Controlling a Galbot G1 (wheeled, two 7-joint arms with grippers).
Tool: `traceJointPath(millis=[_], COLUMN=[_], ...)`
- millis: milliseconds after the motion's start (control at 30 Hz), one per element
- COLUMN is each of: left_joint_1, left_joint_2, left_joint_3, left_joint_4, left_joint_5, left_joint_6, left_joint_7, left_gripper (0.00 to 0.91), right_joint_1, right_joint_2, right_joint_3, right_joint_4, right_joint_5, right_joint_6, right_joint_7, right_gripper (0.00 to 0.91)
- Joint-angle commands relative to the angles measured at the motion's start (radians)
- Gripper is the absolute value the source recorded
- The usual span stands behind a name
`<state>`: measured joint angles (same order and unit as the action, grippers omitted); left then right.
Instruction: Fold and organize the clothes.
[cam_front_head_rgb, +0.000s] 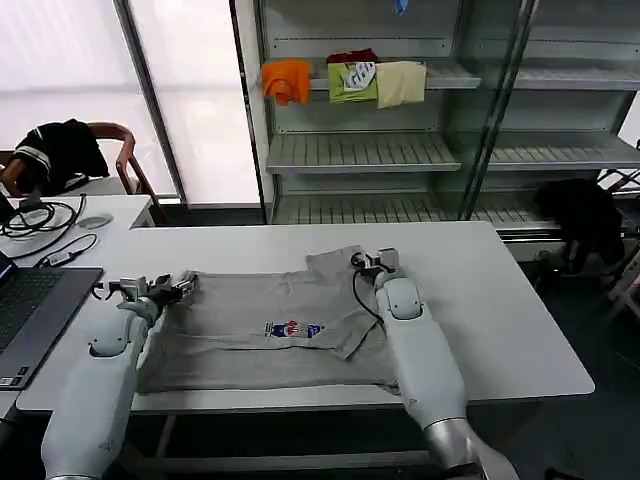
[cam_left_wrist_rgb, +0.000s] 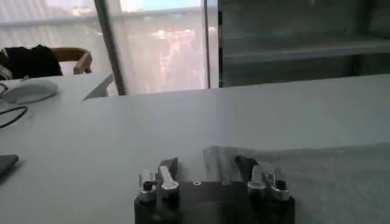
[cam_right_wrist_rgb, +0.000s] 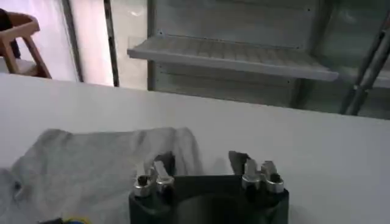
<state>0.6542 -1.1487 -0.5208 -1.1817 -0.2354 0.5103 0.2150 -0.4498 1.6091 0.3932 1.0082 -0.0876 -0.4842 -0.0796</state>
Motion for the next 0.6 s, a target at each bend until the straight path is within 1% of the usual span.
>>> traceJointPath(millis=[33,200,267,333,400,433,467,533,567,600], left_joint_1=[-0.016,-0.001,0.004,0.007,0.009,0.01,0.01,0.012,0.014,0.018], left_joint_2=[0.002,0.005,0.004,0.004,0.002,0.003,0.004,0.005,0.004,0.004], left_joint_3=[0.007,0.004,0.0,0.001,-0.003,-0.002,-0.003,-0.005,-0.008,-0.01], left_joint_4=[0.048,0.032,0.024,0.018,0.01,0.006,0.001,-0.01,-0.013,-0.019], left_joint_5=[0.019,-0.01,-0.019,-0.035,-0.048,-0.06,-0.067,-0.096,-0.102,-0.117], left_joint_6=[0.002,0.008,0.011,0.012,0.01,0.008,0.004,-0.01,-0.035,-0.098], left_joint_7=[0.011,0.025,0.026,0.025,0.026,0.022,0.022,0.011,0.011,0.011], left_gripper=[0.01,0.01,0.0,0.0,0.0,0.0,0.0,0.0,0.0,0.0], right_joint_1=[-0.009,-0.016,-0.02,-0.022,-0.028,-0.029,-0.036,-0.046,-0.054,-0.06], right_joint_2=[0.049,0.049,0.049,0.049,0.049,0.049,0.049,0.049,0.049,0.049], right_joint_3=[-0.004,0.001,0.002,0.001,0.006,0.007,0.007,0.002,-0.002,-0.003], right_joint_4=[-0.007,0.016,0.024,0.029,0.038,0.04,0.046,0.055,0.066,0.084], right_joint_5=[-0.025,0.033,0.056,0.077,0.089,0.093,0.113,0.115,0.128,0.145], right_joint_6=[-0.021,-0.009,0.027,0.045,0.098,0.105,0.154,0.244,0.272,0.279], right_joint_7=[-0.082,-0.106,-0.114,-0.111,-0.104,-0.102,-0.103,-0.092,-0.077,-0.062], right_gripper=[0.0,0.0,0.0,0.0,0.0,0.0,0.0,0.0,0.0,0.0])
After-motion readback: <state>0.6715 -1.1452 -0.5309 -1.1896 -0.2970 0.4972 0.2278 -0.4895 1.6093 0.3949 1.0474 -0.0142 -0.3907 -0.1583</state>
